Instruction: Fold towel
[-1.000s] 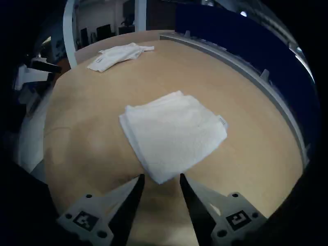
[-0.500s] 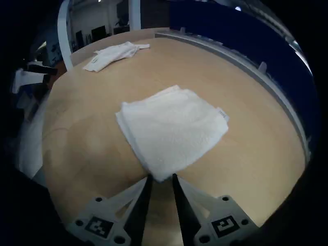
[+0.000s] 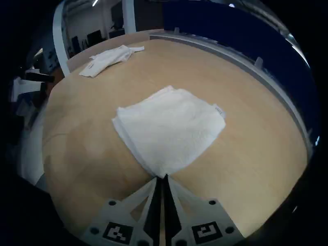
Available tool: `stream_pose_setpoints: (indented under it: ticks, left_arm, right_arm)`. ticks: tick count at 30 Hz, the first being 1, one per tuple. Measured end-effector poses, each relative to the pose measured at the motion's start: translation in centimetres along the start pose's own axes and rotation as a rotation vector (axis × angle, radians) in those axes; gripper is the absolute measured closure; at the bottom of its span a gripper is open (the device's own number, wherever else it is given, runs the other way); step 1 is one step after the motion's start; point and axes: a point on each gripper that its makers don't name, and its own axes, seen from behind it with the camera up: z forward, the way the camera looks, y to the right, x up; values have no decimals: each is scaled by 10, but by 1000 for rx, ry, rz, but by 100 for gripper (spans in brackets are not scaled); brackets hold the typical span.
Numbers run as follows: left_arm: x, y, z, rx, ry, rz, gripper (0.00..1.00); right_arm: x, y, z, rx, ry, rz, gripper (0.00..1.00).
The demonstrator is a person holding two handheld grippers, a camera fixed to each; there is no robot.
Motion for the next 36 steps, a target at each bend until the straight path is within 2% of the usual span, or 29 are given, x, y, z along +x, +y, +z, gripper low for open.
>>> stream_pose_setpoints:
  ticks: [5, 9, 15, 23, 29, 36]
  left_arm:
    - [0, 2, 1, -1, -1, 4, 10]
    - [4, 4, 0, -6, 2, 7, 10]
    - [15, 9, -1, -17, 23, 18, 10]
    - [32, 17, -4, -38, 53, 26, 10]
    - [40, 23, -6, -55, 66, 30, 10]
    - [47, 32, -4, -73, 76, 44, 10]
  right_arm:
    - [14, 4, -9, -9, 29, -16, 97]
    - [38, 9, -23, -17, 74, -33, 97]
    - [87, 20, -52, -31, 158, -62, 97]
    - [141, 32, -100, -60, 243, -125, 97]
    - [162, 44, -133, -94, 279, -147, 97]
    - [171, 70, -161, -141, 301, -136, 97]
